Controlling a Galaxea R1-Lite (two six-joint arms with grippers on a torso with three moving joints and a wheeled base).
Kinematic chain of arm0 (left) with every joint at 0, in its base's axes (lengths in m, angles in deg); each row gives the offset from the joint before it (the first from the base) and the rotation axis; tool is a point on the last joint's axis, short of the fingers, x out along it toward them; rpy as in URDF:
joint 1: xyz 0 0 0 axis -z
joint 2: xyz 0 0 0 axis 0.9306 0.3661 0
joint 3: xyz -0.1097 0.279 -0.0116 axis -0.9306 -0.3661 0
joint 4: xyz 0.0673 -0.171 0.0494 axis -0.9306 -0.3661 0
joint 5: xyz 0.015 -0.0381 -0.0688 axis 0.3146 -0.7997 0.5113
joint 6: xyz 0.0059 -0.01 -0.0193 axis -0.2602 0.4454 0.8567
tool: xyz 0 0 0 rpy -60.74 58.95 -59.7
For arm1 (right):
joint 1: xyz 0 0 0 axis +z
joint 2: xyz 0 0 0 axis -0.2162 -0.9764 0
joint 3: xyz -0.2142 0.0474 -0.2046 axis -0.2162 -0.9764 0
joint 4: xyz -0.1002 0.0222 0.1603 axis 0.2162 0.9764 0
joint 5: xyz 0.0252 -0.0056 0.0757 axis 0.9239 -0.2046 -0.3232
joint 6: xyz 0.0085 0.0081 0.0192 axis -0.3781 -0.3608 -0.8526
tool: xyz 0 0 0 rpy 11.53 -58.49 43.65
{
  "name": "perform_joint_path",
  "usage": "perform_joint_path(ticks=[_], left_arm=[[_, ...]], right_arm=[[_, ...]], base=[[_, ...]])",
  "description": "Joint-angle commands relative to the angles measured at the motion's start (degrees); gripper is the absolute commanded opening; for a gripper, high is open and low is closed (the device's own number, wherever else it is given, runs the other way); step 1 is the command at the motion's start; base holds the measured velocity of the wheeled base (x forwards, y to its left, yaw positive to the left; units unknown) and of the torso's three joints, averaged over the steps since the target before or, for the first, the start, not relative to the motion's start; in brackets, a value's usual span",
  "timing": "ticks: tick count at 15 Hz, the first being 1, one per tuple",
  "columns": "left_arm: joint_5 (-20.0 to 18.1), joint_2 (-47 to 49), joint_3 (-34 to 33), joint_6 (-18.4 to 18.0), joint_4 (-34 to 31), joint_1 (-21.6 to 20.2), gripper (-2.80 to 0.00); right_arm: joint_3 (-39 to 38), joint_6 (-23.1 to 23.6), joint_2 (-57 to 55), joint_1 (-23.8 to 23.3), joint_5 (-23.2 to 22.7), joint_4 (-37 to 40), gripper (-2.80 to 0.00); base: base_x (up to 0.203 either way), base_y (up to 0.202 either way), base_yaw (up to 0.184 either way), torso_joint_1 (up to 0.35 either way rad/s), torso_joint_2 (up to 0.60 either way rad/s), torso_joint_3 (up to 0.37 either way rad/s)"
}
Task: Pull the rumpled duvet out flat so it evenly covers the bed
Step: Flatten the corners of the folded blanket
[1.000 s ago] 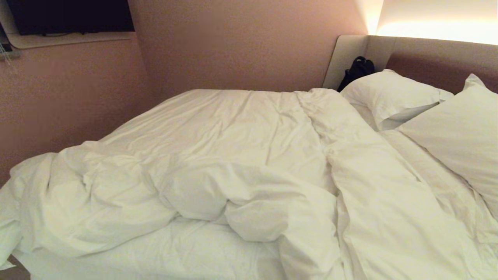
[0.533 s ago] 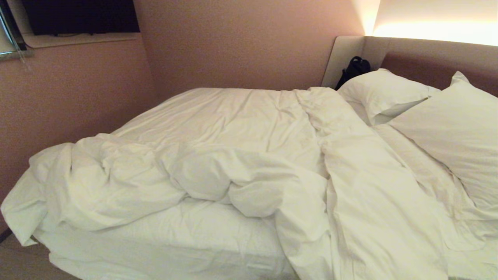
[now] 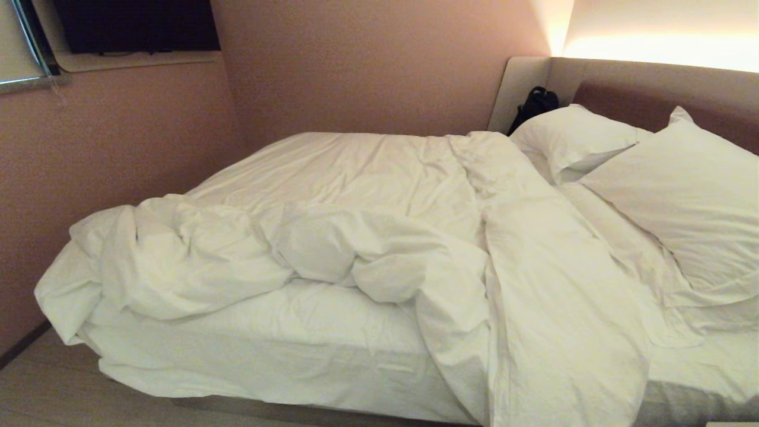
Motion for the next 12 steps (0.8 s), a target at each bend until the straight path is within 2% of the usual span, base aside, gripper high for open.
perform_joint_path(ticks=[1,12], left_arm=[[0.0,0.0,0.0,0.0,0.1,0.0,-2.8],[0.0,0.0,0.0,0.0,0.1,0.0,-2.8]], right_arm=[[0.0,0.0,0.0,0.0,0.0,0.0,-2.8],[0.0,0.5,0.0,0.0,-0.1,0.1,-2.8]], base=[[0.0,0.0,0.0,0.0,0.0,0.0],[0.0,0.0,0.0,0.0,0.0,0.0]])
